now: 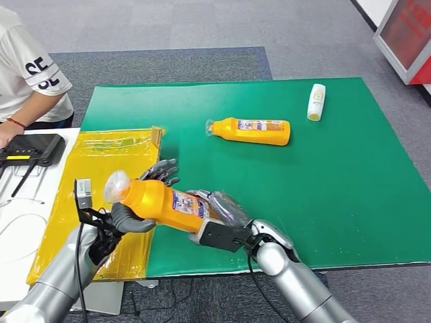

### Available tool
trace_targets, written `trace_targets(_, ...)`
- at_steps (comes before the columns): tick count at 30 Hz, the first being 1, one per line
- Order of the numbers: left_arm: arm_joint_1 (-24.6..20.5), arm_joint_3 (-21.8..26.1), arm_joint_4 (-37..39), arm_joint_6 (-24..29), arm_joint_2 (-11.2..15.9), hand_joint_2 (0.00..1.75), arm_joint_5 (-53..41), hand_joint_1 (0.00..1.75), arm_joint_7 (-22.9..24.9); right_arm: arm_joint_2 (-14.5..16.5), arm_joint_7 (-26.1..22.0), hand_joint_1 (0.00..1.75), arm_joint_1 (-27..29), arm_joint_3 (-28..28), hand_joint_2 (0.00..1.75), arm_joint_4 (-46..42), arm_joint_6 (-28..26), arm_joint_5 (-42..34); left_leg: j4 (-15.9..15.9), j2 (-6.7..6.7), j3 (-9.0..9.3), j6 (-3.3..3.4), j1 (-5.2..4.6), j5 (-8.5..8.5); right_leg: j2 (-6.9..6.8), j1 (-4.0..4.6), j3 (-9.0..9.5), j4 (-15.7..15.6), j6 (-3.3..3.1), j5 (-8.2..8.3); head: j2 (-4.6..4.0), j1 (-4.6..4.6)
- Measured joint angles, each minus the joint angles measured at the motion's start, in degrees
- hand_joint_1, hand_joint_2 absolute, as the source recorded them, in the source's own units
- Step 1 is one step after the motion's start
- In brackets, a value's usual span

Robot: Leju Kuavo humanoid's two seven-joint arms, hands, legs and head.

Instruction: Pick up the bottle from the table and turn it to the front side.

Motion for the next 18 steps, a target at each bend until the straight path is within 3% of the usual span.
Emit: trace_targets(18,-1.2,-1.3,0.8,0.3,-0.7,1.75,1.4,0.0,0.0,0.6,0.5,1.65,-0.4,0.2,1.75,0.7,-0.9,0.9,0.0,0.0,0.0,0.0,0.0,0.0,0.0,0.0,0.0,0.0,0.0,0.0,0.0,0.0)
